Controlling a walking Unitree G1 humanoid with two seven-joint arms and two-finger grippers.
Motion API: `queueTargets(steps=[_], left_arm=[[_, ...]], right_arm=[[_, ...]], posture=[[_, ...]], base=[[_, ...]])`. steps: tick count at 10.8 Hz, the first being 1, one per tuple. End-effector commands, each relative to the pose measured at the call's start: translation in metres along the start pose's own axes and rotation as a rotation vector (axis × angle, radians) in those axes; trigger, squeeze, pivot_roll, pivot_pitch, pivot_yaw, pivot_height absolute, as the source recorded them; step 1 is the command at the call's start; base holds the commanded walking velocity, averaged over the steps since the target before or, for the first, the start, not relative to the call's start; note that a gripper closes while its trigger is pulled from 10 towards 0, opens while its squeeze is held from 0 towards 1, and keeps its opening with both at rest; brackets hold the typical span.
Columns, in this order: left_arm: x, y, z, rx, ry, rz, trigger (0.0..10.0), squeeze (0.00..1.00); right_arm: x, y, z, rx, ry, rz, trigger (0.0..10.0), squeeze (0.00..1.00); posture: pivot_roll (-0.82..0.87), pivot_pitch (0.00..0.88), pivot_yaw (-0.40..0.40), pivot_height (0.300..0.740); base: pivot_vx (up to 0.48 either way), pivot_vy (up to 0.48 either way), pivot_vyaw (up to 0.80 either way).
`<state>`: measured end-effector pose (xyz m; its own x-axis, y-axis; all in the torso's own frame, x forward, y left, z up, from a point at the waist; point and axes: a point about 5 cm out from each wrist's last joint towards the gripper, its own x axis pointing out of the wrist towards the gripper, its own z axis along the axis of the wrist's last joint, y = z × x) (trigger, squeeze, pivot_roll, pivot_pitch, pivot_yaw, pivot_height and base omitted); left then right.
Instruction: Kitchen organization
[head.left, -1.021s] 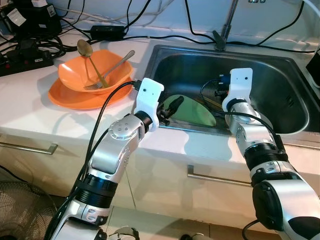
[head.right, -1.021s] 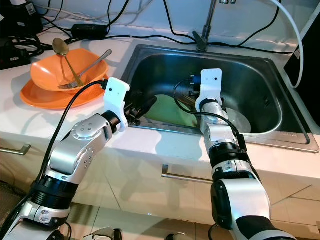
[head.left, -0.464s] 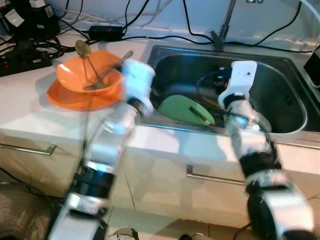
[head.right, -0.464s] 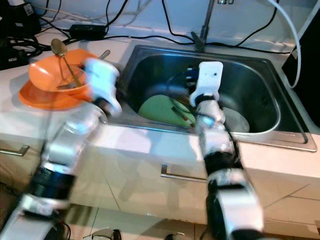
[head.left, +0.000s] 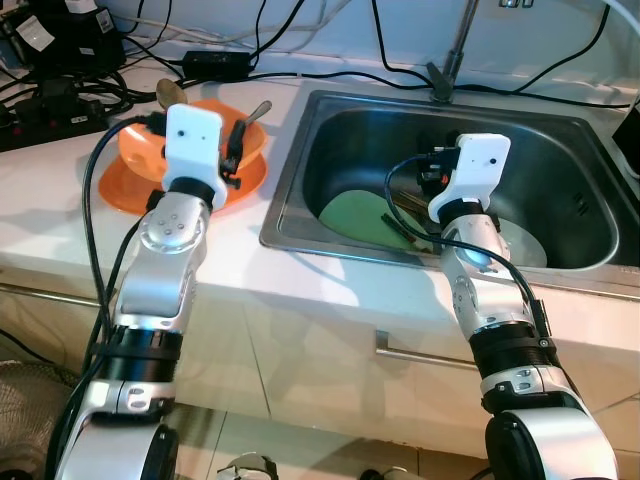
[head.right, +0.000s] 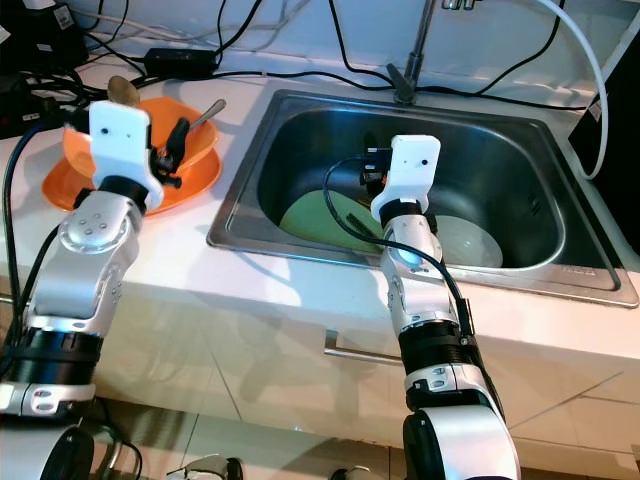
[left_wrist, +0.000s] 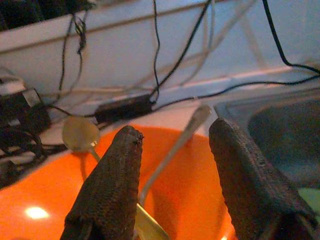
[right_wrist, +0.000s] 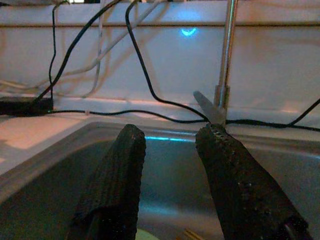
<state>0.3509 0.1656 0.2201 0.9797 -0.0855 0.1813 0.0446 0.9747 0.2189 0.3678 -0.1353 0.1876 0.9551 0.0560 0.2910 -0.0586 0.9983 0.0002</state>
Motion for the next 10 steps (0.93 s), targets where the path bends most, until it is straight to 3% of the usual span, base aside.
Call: queueTargets(steps=[1,10], left_arm=[[-0.003,-0.003,-0.001,-0.003,0.015,-0.024,10.0,0.00],[-0.018,0.004,-0.017,-0.049,0.145,0.017,10.0,0.00]], right_arm=[[-0.002,-0.002,0.002,0.012,-0.004,-0.010,10.0,0.00],[-0.001,0.000,0.003,0.014,0.003,-0.008,10.0,0.00]], posture=[[0.04,0.075,-0.033,0.740],[0.05,0.088,-0.043,0.740]], base=[[0.000,0.000,0.00],[0.000,0.000,0.00]])
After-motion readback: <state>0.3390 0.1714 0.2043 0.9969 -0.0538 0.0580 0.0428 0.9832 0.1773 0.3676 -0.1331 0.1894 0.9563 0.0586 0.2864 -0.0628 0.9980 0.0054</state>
